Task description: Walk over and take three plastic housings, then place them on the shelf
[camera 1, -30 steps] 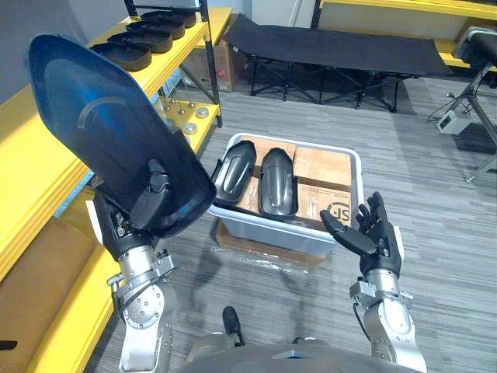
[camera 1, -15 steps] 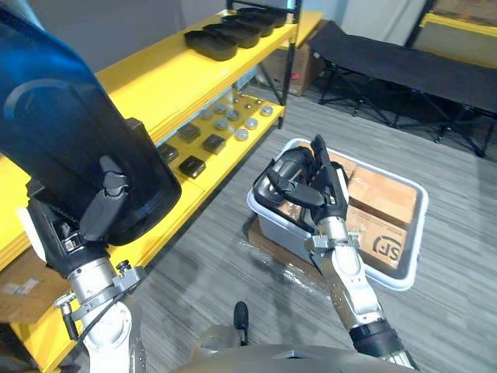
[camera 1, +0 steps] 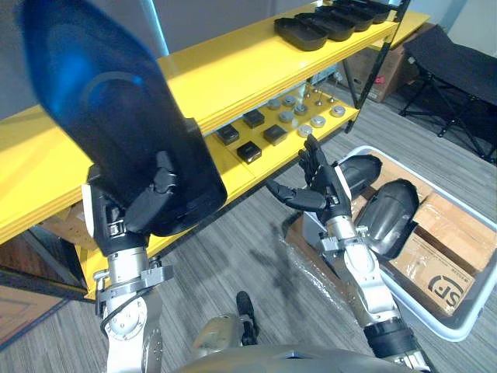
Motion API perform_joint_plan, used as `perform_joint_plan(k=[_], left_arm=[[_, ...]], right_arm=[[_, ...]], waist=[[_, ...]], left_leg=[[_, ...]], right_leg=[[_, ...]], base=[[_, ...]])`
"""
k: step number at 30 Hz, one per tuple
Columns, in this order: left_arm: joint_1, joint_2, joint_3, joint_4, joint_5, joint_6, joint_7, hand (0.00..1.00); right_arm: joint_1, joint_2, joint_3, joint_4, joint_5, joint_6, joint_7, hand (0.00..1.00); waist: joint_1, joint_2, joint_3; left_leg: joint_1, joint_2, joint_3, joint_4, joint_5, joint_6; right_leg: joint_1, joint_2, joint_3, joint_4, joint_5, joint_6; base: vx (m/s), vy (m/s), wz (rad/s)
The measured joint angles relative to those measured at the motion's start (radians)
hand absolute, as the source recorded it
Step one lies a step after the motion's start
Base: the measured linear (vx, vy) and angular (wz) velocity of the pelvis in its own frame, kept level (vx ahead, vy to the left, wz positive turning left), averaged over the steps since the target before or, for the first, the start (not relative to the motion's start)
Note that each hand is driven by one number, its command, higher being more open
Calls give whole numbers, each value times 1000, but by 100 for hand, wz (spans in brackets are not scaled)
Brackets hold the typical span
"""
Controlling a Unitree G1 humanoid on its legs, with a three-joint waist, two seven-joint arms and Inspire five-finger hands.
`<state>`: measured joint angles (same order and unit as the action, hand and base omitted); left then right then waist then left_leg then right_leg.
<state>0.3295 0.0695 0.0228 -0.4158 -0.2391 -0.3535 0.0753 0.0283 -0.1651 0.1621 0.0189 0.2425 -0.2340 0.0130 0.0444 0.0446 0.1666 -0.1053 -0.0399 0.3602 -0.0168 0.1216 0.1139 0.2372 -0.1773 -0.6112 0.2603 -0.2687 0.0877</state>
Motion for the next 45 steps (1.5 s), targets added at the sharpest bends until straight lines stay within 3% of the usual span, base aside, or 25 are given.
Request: perform_joint_plan(k=[1, 3, 5, 11, 15, 16, 17, 18, 19, 20, 21, 22, 26, 27, 28, 29, 30, 31, 33, 35, 37, 38, 41, 43, 45], left_arm=[[-46, 23, -38, 47, -22, 0, -44, 0], [-91, 57, -81, 75, -27, 0, -72, 0], [-101, 67, -98, 75, -28, 0, -70, 0], [-102, 67, -107, 74, -36, 5, -51, 0], [-95, 64, -125, 74, -36, 8, -48, 0], [-94, 61, -127, 74, -36, 8, -43, 0], [-93, 57, -128, 75, -35, 8, -38, 0], [-93, 54, -127, 75, -36, 7, -32, 0], [-93, 55, -124, 76, -38, 7, -28, 0], [-92, 54, -122, 76, -38, 7, -24, 0], [-84, 44, -121, 76, -38, 7, -17, 0], [-87, 42, -120, 76, -37, 7, -12, 0], [-66, 39, -87, 76, -30, 10, -13, 0], [-51, 35, -64, 76, -30, 15, -13, 0], [-40, 33, -41, 71, -30, 25, -13, 0], [-42, 31, -30, 71, -29, 28, -13, 0], [-44, 20, -8, 72, -29, 37, -8, 0], [-44, 19, 3, 71, -28, 44, -2, 0], [-43, 26, 12, 71, -28, 47, 6, 0], [-44, 30, 18, 63, -28, 47, 19, 0], [-49, 39, 16, 56, -30, 47, 24, 0], [-56, 56, 13, 56, -30, 49, 26, 0], [-83, 68, -1, 73, -42, 55, 30, 0], [-90, 67, -8, 77, -42, 56, 30, 0], [-77, 66, 2, 78, -46, 56, 30, 0]], right_arm=[[27, 3, -10, 1, 0, 3, -10, 100], [41, 10, -9, 1, 0, 3, -10, 100], [39, 14, 6, 1, 0, 2, 12, 100], [53, 11, 35, -1, 0, 0, 64, 100], [87, 7, 33, -4, 2, 0, 65, 100], [87, 2, 29, -17, 3, 0, 66, 100], [85, 1, 23, -26, 5, -3, 67, 100], [83, 10, 21, -27, 12, -12, 68, 100], [81, 13, 21, -28, 14, -19, 68, 100], [80, 14, 26, -31, 14, -22, 68, 100], [78, 9, 27, -31, 15, -35, 68, 100], [65, 15, 27, -30, 16, -38, 67, 100], [48, 30, 30, -30, 29, -63, 66, 100], [47, 44, 33, -29, 40, -76, 66, 100], [50, 58, 33, -29, 44, -94, 64, 100], [51, 60, 34, -30, 50, -107, 64, 100], [50, 69, 37, -31, 58, -117, 64, 100], [55, 78, 37, -31, 57, -122, 63, 100], [67, 89, 41, -31, 55, -124, 62, 100], [76, 100, 47, -40, 35, -127, 62, 100], [76, 92, 37, -68, 35, -129, 63, 100], [73, 84, 3, -93, 33, -135, 70, 100], [91, 80, -107, -119, 37, -157, 77, 100], [125, 79, -159, -158, 38, -157, 71, 100], [134, 61, -180, -197, 41, -157, 71, 100]], waist=[[-17, 0, 0], [-22, -8, 2], [-15, -19, 4], [-21, -13, 7], [-23, -3, 14], [-23, 7, 19], [-26, 4, 23], [-23, -19, 39], [-17, -10, 41], [-17, -2, 45], [-23, 12, 48], [-21, 17, 65], [-10, -12, 84], [-7, -28, 86], [-5, -29, 84], [-4, -29, 85], [6, -39, 85], [-1, -36, 83], [0, -35, 82], [-2, -38, 66], [-3, -40, 57], [-13, -36, 49], [-54, -23, 42], [-65, -25, 36], [-64, -31, 28]], left_leg=[[17, -22, -50, -34, 10, 2], [26, -32, -76, -67, 25, -16], [21, -40, -82, -67, 35, -29], [-35, -35, -94, -57, 76, -46], [-35, -15, -111, -44, 81, -54], [-50, -11, -115, -22, 62, -72], [-84, -11, -95, 24, -31, -139], [-113, -8, -80, 101, -71, -99], [-147, 15, -81, 244, -95, -57], [-155, 38, -84, 326, -107, -54], [-144, 70, -118, 384, -172, -64], [-147, 68, -110, 419, -189, -53], [-164, 57, -80, 515, -285, -38], [-152, 41, -66, 536, -311, -27], [-145, 52, -51, 589, -367, -29], [-140, 50, -47, 598, -386, -10], [-126, 24, -47, 603, -410, 13], [-105, 9, -61, 578, -413, 21], [-60, -3, -85, 521, -398, 15], [-4, -17, -126, 403, -345, 11], [18, -34, -157, 339, -318, 12], [28, -49, -195, 300, -306, 15], [65, -64, -310, 278, -309, 9], [102, -69, -374, 270, -318, -6], [135, -69, -402, 271, -335, -36]], right_leg=[[-27, -4, 113, 72, -1, -1], [-63, -3, 190, 138, -18, -24], [-63, -5, 205, 130, -35, -45], [-54, 25, 204, 7, -62, -18], [-54, 42, 203, 27, -71, -29], [-71, 46, 202, 52, -74, -28], [-87, 24, 202, 54, -72, -28], [-101, -4, 201, 56, -66, -33], [-105, -14, 206, 67, -62, -28], [-104, -13, 206, 78, -60, -22], [-118, -8, 217, 117, -78, -19], [-126, -23, 230, 157, -91, -11], [-140, -72, 255, 236, -156, 7], [-131, -99, 253, 238, -172, -2], [-103, -111, 237, 250, -182, -17], [-106, -117, 234, 304, -192, -45], [-175, -175, 241, 485, -141, -114], [-255, -205, 266, 628, -43, -184], [-298, -183, 312, 666, -33, -148], [-327, -124, 311, 501, -41, -69], [-358, -89, 317, 364, -30, -48], [-401, -56, 361, 263, -16, -26], [-463, 10, 542, 175, 22, 29], [-459, 26, 586, 119, 51, 62], [-440, 27, 558, 29, 143, 46]], base=[[-7, 40, 141], [2, 7, 77], [2, -48, 15], [-37, -81, -3], [-86, -42, 5], [-95, -11, 9], [-108, 55, 2], [-69, 71, -8], [-19, 65, -15], [16, 22, -17], [10, 89, -16], [-10, 110, -23], [24, 141, -13], [127, 191, 1], [181, 215, 6], [210, 169, 8], [213, 155, 24], [212, 157, 31], [233, 114, 40], [349, 114, 55], [264, 53, 57], [271, 35, 66], [255, -26, 109], [300, -126, 118], [339, -210, 79]])
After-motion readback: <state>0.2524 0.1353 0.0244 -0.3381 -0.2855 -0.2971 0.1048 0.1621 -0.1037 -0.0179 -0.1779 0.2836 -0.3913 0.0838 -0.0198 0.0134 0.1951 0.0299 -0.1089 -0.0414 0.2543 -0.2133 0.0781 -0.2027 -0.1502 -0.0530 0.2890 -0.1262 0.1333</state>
